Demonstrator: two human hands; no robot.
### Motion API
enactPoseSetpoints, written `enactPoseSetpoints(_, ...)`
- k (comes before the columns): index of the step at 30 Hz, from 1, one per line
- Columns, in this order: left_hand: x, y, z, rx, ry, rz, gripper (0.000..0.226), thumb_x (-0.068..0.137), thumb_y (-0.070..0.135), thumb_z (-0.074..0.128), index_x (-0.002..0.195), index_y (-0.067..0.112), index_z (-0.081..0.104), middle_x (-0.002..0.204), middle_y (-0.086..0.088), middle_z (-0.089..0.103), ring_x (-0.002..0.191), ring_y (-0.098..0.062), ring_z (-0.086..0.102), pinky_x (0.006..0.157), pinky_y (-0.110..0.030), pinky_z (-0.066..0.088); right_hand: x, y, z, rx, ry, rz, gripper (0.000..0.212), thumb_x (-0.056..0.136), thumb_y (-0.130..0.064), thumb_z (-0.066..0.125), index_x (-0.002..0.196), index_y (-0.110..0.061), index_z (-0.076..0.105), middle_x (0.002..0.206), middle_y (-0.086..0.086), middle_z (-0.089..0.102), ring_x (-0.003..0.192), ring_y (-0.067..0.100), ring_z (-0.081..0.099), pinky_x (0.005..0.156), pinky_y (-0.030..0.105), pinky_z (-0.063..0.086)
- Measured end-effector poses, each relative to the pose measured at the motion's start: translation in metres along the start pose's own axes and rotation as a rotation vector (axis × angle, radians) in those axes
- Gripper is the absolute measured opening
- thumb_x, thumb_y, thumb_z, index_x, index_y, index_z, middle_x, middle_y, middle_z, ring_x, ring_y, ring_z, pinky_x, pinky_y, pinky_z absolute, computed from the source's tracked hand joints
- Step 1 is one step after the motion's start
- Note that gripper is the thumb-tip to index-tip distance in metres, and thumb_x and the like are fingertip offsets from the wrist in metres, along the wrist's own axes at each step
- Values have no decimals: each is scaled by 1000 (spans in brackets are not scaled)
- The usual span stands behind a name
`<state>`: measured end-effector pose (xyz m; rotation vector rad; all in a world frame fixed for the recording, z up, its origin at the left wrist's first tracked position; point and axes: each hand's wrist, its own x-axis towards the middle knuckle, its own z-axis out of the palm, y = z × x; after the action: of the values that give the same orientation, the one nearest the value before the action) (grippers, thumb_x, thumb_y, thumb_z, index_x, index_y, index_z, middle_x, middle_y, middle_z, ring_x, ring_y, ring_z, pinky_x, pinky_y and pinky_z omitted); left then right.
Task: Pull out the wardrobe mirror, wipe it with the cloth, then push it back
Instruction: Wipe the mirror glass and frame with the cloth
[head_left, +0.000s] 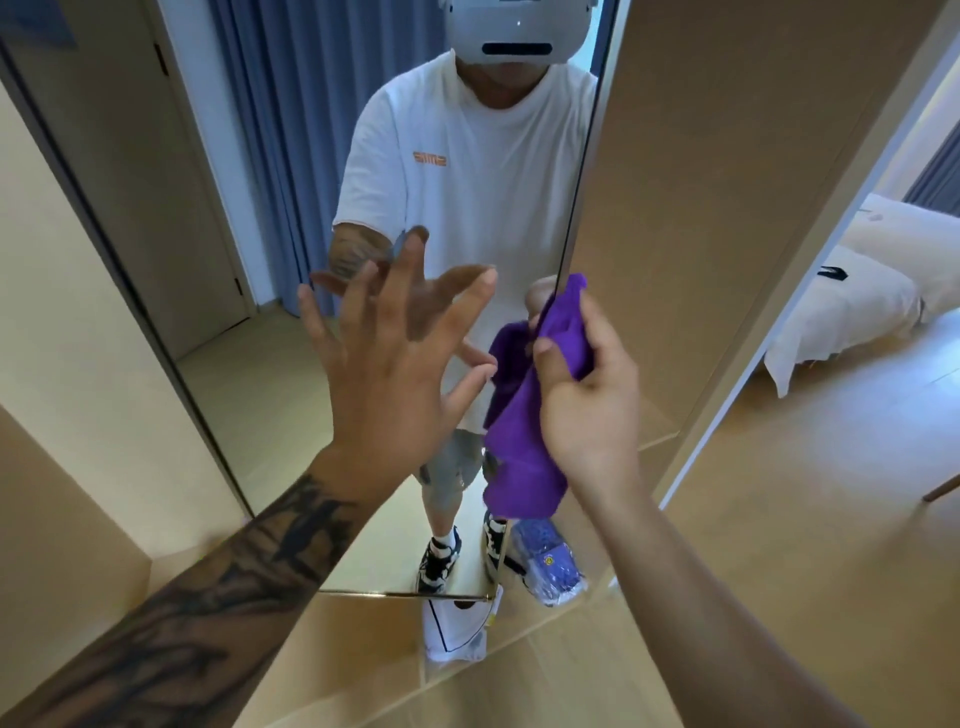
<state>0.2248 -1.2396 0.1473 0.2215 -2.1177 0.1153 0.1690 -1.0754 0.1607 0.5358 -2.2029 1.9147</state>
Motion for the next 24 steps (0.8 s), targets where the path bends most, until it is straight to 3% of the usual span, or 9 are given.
enactPoseSetpoints(3, 12, 1, -11, -10, -10, 12, 81, 87, 75, 63, 159, 46, 40, 169, -4, 12, 154, -39, 18, 114, -84, 15, -19, 16, 4, -11, -51, 130, 47, 104, -9, 57, 148, -24, 57, 127, -4, 73, 116, 17, 70, 102, 31, 54)
enactPoseSetpoints(5, 24, 3, -17, -17, 13, 13, 82, 88, 77, 60, 160, 47, 37, 171, -6, 11, 156, -44, 20, 114, -83, 16, -10, 13, 0, -7, -60, 162, 44, 101, -3, 57, 138, -25, 65, 110, 2, 77, 98, 30, 75, 92, 49, 60)
enactPoseSetpoints(7, 42, 4, -22, -11, 44, 22, 83, 89, 80, 59, 161, 46, 35, 173, -14, 17, 157, -48, 22, 112, -84, 18, 6, -4, -6, -9, -29, 85, 43, 95, -7, 59, 132, -28, 67, 103, -1, 78, 91, 30, 76, 86, 54, 62)
enactPoseSetpoints(10, 59, 8, -23, -9, 49, -5, 86, 87, 83, 57, 162, 47, 35, 173, -18, 21, 157, -50, 19, 111, -85, 17, 19, -27, -9, 37, 18, -53, 50, 92, -18, 60, 141, -28, 62, 116, -12, 76, 106, 14, 74, 97, 45, 60)
enactPoseSetpoints(13, 57, 11, -18, 10, 50, -16, 85, 90, 85, 54, 162, 44, 37, 172, -20, 25, 155, -54, 20, 109, -87, 15, 4, -15, -1, 76, 21, 0, 48, 102, -16, 61, 150, -26, 55, 135, -7, 70, 124, 13, 66, 109, 39, 52)
enactPoseSetpoints(15, 55, 10, -15, 11, 55, -16, 84, 90, 86, 52, 162, 42, 39, 171, -21, 27, 155, -54, 22, 109, -89, 15, -15, 3, 6, 93, -16, 127, 41, 105, -10, 59, 143, -24, 61, 123, -6, 74, 114, 17, 70, 103, 39, 55)
enactPoseSetpoints(18, 57, 11, -13, 12, 61, -29, 83, 91, 85, 52, 161, 43, 40, 170, -21, 28, 154, -54, 22, 108, -89, 15, -16, 10, 4, 101, -54, 226, 35, 102, 0, 55, 120, -25, 71, 97, 4, 79, 90, 36, 74, 84, 47, 62)
enactPoseSetpoints(21, 57, 14, -11, 19, 77, -24, 82, 91, 83, 55, 160, 42, 42, 169, -22, 31, 153, -55, 24, 109, -89, 16, 13, -13, -4, 186, -28, 129, 38, 99, -2, 58, 130, -22, 68, 116, 14, 75, 103, 44, 72, 92, 63, 58)
enactPoseSetpoints(24, 57, 15, -9, -1, 103, -32, 79, 93, 80, 57, 160, 42, 42, 169, -23, 31, 153, -54, 21, 109, -88, 15, 33, -32, -6, 202, 6, -7, 45, 97, -7, 59, 141, -13, 61, 134, 9, 69, 120, 28, 69, 107, 55, 53)
